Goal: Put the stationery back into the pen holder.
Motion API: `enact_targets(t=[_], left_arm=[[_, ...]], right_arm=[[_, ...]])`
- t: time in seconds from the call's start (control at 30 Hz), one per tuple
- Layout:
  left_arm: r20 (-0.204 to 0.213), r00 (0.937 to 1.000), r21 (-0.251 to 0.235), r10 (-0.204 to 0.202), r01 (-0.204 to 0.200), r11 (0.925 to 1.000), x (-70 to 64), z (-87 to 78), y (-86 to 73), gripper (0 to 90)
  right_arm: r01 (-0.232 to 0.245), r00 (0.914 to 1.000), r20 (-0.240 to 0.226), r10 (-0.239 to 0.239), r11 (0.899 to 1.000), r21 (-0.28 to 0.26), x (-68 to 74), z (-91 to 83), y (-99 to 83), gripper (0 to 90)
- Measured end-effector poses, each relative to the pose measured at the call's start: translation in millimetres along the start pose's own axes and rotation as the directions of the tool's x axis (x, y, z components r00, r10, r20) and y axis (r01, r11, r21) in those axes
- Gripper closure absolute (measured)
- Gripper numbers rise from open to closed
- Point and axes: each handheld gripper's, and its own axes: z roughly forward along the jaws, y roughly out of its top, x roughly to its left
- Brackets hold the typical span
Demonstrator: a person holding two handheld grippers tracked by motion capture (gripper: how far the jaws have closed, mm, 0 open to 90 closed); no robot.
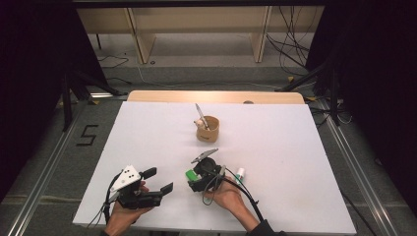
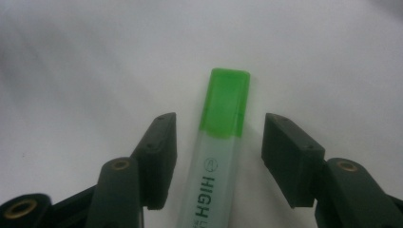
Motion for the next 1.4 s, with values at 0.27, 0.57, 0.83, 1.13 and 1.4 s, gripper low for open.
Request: enact_targets(t=[0.27,0.57,0.83,1.13,1.4], left_arm=[[0.001,1.0000,0.000,0.000,0.000,1.0000,0.1,0.0,-0.2,15.9],[0.003,1.0000,0.005,0.001,-0.001,1.0000,-0.5,0.9,-0.6,15.9],[0.001,1.0000,0.006,0.004,-0.004,1.0000,-0.5,1.2,-0.7,15.9],[-0.001,1.0000,0.003,0.002,-0.002,1.0000,0.8,0.3,-0.2,15.9],[0.000,1.0000,0.010,0.009,-0.009,0.9999,-0.7,1.5,-0.4,15.9]], right_arm=[[-0.005,1.0000,0.001,0.005,1.000,0.015,1.8,6.4,0.3,53.2],[0.004,0.9997,0.023,-0.005,1.000,0.025,3.8,8.5,0.5,58.2],[0.016,0.9989,0.044,-0.018,0.999,0.039,5.7,8.9,1.9,61.7],[0.020,0.9967,0.078,-0.025,0.998,0.065,10.6,10.6,5.5,63.3],[-0.003,0.9975,0.070,-0.002,0.997,0.072,7.7,10.7,7.2,66.6]])
